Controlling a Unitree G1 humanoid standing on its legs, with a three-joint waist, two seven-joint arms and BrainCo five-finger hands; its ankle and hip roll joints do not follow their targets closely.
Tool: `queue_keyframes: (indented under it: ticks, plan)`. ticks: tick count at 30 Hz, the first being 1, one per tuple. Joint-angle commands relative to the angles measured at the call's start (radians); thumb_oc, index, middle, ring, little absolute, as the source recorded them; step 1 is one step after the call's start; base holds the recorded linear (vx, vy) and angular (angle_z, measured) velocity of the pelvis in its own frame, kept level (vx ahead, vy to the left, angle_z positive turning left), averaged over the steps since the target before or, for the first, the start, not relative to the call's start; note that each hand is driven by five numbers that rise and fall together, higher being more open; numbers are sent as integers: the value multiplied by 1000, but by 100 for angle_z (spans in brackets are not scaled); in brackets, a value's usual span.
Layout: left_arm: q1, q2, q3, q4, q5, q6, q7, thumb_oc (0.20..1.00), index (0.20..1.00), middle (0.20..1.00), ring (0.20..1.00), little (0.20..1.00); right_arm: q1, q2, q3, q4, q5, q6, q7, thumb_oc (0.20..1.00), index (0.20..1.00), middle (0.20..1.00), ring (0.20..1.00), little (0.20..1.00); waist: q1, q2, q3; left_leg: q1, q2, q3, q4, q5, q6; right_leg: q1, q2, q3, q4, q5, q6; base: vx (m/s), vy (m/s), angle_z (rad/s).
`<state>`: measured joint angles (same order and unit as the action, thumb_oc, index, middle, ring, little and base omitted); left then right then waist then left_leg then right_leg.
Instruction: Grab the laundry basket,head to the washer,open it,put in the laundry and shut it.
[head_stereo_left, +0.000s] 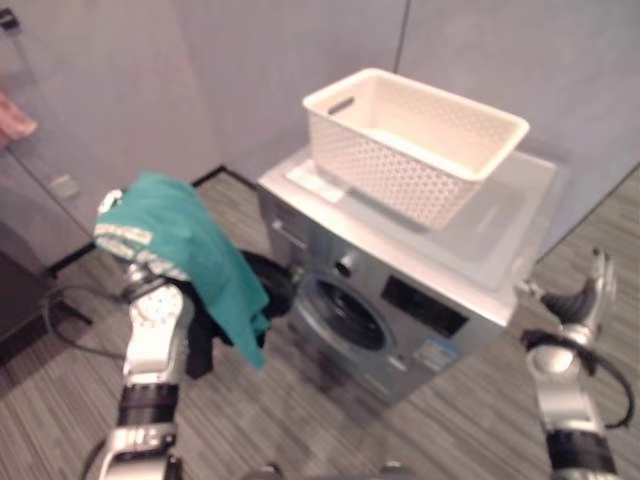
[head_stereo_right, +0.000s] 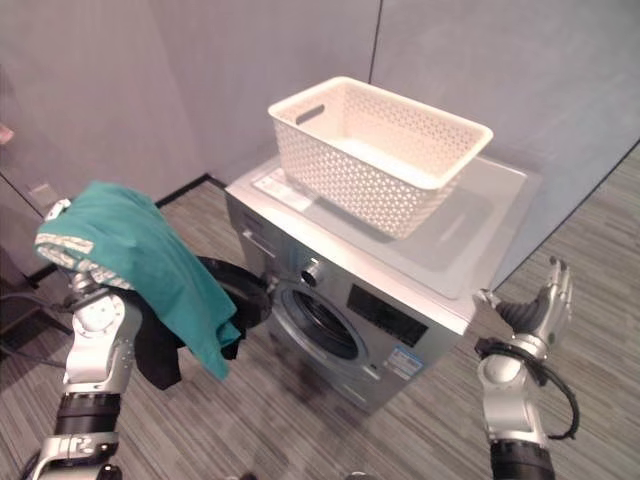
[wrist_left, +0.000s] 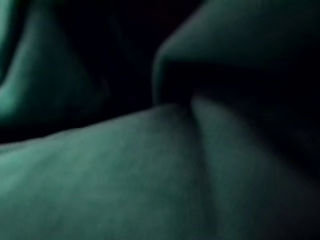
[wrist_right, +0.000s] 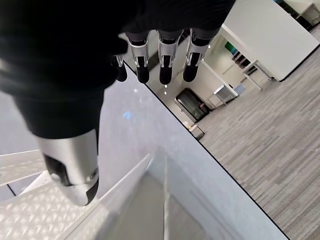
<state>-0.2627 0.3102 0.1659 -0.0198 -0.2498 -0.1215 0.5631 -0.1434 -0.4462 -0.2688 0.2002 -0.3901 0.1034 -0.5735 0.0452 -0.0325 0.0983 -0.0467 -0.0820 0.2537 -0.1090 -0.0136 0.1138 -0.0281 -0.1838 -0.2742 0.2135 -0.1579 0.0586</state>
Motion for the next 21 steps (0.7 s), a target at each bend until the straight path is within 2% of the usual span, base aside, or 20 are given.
queue_keyframes:
  ticks: [1, 2, 3, 6, 9, 10, 11, 12, 14, 17, 19, 20, 21]
  plan:
    - [-16, 59, -3, -81, -13, -98, -10, 200, 200, 200, 200, 200, 30, -23, 43, -12, 16, -47, 0, 1000, 1000, 1000, 1000, 1000, 20, -30, -141, -28, 12, 65, 28, 14, -26, 230, 17, -42, 119, 62, 102, -199, -122, -83]
    - [-4, 62, 6, -95, -15, -100, -6, 200, 200, 200, 200, 200, 2, -21, 74, 3, 21, -48, 4, 1000, 1000, 1000, 1000, 1000, 59, -41, -150, -56, 16, 81, 26, 24, -43, 259, 19, -59, 37, 1, 86, -123, -97, -79]
    - [-2, 62, 7, -97, -15, -99, -5, 200, 200, 200, 200, 200, -1, -21, 78, 8, 22, -48, 2, 1000, 1000, 1000, 1000, 1000, 60, -45, -151, -55, 15, 85, 27, 22, -46, 263, 18, -57, 31, -1, 83, -107, -117, -100]
    - [18, 51, 22, -106, -14, -99, -3, 200, 200, 200, 200, 200, -10, -20, 113, 15, 19, -50, 20, 1000, 1000, 1000, 1000, 1000, 92, -54, -156, -76, 48, 128, 28, 53, -73, 313, 45, -90, -90, -69, 60, -115, -150, -79]
    - [14, 42, 15, -111, -16, -104, -7, 200, 200, 200, 200, 200, 4, -23, 123, -3, 22, -60, 36, 1000, 1000, 1000, 1000, 1000, 86, -48, -133, -112, 86, 131, 32, 110, -104, 320, 92, -76, -148, -128, 24, -187, -195, -40]
    - [10, 29, -1, -111, -25, -105, -14, 200, 200, 200, 200, 200, 17, -31, 119, -14, 25, -65, 36, 1000, 1000, 1000, 1000, 1000, 74, -38, -110, -135, 112, 117, 35, 149, -126, 320, 121, -72, -172, -142, 3, -213, -195, 8]
    - [9, 28, -2, -110, -25, -105, -14, 200, 200, 200, 200, 200, 17, -32, 118, -14, 25, -65, 36, 1000, 1000, 1000, 1000, 1000, 73, -36, -109, -136, 115, 114, 35, 153, -128, 320, 125, -74, -173, -142, 0, -324, -204, 12]
    - [9, 21, -13, -106, -29, -104, -17, 200, 200, 200, 200, 200, 24, -36, 117, -19, 26, -69, 33, 1000, 1000, 1000, 1000, 1000, 66, -26, -90, -157, 141, 136, 45, 187, -130, 313, 141, -88, -179, -130, -6, -179, -116, 12]
    - [10, 12, -18, -101, -33, -106, -21, 200, 200, 200, 200, 200, 28, -44, 110, -25, 25, -72, 33, 1000, 1000, 1000, 1000, 1000, 58, -24, -85, -158, 148, 107, 44, 183, -149, 314, 150, -75, -179, -139, -16, -154, -132, 14]
    - [23, 2, -46, -76, -44, -97, -34, 200, 200, 200, 200, 200, 60, -64, 95, -6, 37, -80, 26, 1000, 1000, 1000, 1000, 1000, 32, -7, -47, -185, 204, 103, 80, 216, -177, 303, 193, -79, -175, -147, -47, -187, -170, 21]
    - [40, -3, -47, -68, -52, -94, -41, 200, 200, 200, 200, 200, 81, -67, 100, 15, 47, -85, 37, 1000, 1000, 1000, 1000, 1000, 27, 4, -29, -202, 237, 111, 105, 247, -180, 297, 210, -94, -178, -137, -59, -191, -103, 21]
    - [49, -8, -44, -67, -61, -95, -45, 200, 200, 200, 200, 200, 83, -69, 106, 31, 55, -89, 43, 1000, 1000, 1000, 1000, 1000, 28, 8, -23, -209, 246, 89, 119, 247, -188, 293, 215, -90, -178, -136, -64, -211, -63, 15]
    - [59, -13, -38, -67, -79, -97, -48, 200, 200, 200, 200, 200, 83, -68, 119, 49, 62, -88, 51, 1000, 1000, 1000, 1000, 1000, 38, 9, -10, -220, 250, 32, 135, 246, -200, 283, 214, -79, -172, -135, -69, -157, -35, -2]
